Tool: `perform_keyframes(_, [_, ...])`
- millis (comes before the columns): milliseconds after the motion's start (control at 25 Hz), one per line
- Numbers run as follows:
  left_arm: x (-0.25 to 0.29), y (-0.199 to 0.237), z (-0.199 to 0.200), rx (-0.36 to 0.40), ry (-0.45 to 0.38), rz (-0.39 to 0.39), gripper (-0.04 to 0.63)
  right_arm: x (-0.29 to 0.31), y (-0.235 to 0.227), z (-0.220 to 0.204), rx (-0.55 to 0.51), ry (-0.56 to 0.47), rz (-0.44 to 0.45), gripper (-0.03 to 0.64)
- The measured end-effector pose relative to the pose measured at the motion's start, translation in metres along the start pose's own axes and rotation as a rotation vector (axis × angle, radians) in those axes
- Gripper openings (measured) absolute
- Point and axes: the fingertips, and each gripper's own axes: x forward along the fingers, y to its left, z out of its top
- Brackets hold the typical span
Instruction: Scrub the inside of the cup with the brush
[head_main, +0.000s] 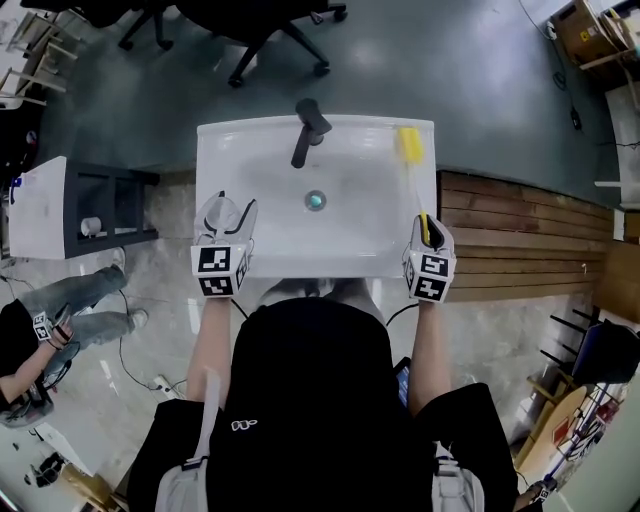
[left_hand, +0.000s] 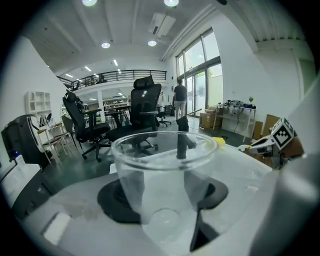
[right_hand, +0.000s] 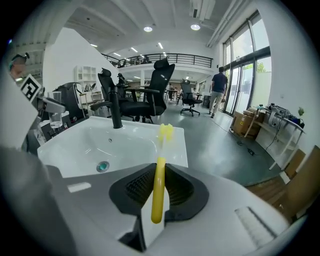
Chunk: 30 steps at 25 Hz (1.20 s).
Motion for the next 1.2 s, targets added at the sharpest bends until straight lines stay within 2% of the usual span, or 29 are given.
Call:
perform_keyframes(400, [0.001,-0.005,-0.004,-0.007,0.006,-0.01,0.278,0.01,-0.001,-0.019,0.017,0.058,-0.071,0.055])
perform_keyframes(1000, [-0.006,0.005,-0.011,-0.038,-0.009,0.002,0.278,0.019,0.003,-0.034,-0.006,0.133,-0.098,0.061])
perform_keyframes(1200, [-0.004,0.009,-0.015,-0.043,-0.011,-0.003,0.276,0.022,0.003,-0.034,-0.015,0.121,-0.096,0.104])
